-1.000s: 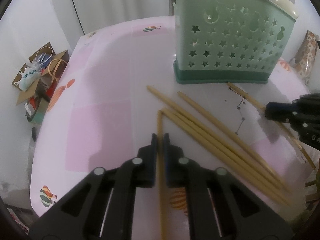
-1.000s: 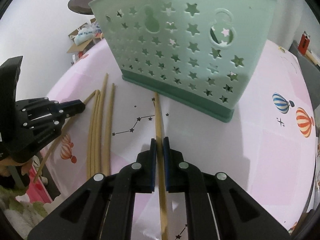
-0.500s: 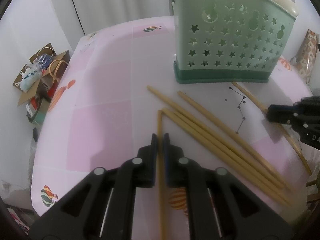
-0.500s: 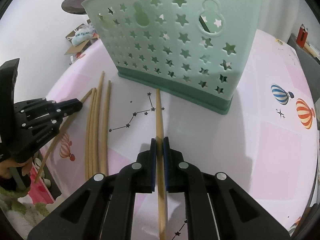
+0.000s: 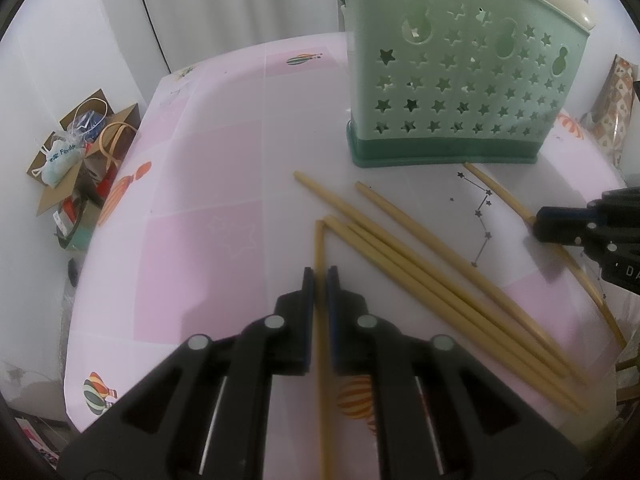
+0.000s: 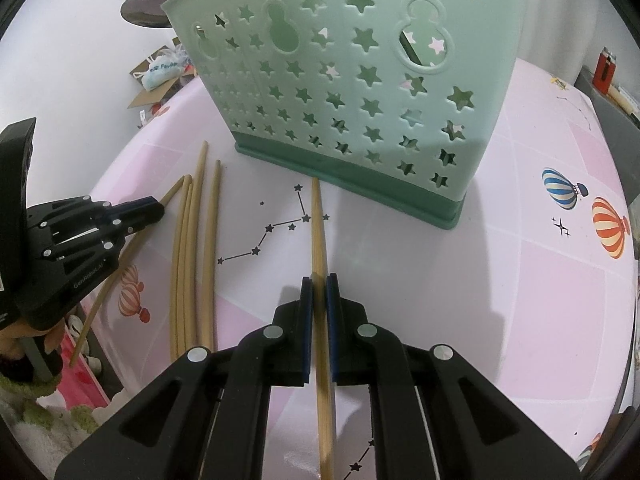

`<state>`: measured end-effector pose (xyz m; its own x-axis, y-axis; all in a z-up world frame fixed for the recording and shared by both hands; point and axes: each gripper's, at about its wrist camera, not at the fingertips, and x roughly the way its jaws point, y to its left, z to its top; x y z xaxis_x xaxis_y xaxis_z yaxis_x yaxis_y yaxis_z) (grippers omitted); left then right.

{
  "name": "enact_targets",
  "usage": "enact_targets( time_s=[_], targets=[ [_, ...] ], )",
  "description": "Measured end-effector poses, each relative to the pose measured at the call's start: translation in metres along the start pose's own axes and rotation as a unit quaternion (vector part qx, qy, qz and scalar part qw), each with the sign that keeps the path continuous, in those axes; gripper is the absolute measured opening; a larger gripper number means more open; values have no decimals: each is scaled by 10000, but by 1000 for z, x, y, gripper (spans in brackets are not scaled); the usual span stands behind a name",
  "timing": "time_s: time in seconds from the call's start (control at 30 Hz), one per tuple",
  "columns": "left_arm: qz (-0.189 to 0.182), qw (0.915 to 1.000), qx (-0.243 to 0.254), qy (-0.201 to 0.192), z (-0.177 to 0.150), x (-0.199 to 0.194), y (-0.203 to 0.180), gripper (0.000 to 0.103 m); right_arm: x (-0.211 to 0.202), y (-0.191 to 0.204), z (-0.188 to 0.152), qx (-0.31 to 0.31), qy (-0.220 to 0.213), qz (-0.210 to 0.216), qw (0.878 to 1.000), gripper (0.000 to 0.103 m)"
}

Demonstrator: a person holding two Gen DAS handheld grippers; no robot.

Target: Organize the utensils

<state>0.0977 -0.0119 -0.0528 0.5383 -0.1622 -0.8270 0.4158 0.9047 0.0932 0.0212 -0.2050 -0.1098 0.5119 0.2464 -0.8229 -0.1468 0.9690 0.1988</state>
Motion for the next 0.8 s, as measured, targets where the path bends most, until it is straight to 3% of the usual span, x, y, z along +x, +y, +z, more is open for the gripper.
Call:
enact_targets(
  time_s=[0.43,0.63,0.8],
  targets=[
    [-72,9999,-59,-114,0,-7,4,5,0,-3,0,61,12,53,10000,7],
    [-463,9974,-343,-432,6,-34,23,5,0,-3,4,73,102,3,9999,8],
    [-905,9904,-570,-880,14,-68,37,5,2,1,10,-11,146,-2,9999,9]
  ],
)
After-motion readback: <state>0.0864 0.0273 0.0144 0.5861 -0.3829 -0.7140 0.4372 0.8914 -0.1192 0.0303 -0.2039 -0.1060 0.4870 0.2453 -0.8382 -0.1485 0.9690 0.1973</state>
